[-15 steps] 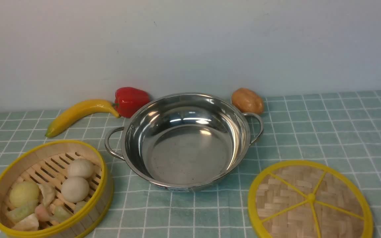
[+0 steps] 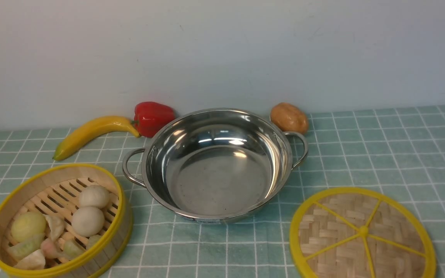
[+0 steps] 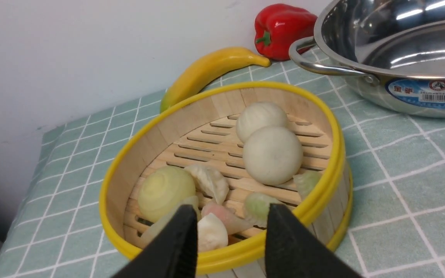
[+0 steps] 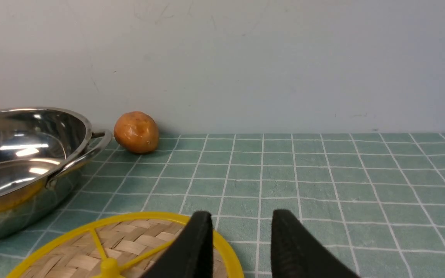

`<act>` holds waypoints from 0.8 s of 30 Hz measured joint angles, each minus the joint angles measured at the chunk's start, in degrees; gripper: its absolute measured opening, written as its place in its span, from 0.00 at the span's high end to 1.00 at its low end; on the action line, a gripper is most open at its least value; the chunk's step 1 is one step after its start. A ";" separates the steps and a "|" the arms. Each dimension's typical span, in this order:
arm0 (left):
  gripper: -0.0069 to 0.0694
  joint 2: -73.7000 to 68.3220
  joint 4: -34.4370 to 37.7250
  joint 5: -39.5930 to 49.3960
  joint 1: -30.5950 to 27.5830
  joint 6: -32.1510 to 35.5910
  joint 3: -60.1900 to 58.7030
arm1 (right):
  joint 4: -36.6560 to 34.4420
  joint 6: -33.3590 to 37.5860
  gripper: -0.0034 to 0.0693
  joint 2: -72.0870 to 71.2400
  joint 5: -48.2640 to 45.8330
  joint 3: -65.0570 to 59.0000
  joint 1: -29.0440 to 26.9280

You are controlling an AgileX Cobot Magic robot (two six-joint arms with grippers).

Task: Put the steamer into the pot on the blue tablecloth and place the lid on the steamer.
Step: 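Grasp the rim of the steamer basket holding the buns with the left gripper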

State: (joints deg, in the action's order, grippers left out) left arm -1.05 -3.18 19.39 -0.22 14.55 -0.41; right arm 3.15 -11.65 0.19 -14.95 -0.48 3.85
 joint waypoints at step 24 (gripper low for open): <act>0.59 0.00 31.02 -13.90 0.00 -24.93 -0.11 | -27.63 -15.42 0.62 0.00 1.50 0.00 0.00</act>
State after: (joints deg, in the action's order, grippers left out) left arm -1.05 27.84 5.49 -0.22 -10.38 -0.52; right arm -24.49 -27.07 0.19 -13.45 -0.48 3.85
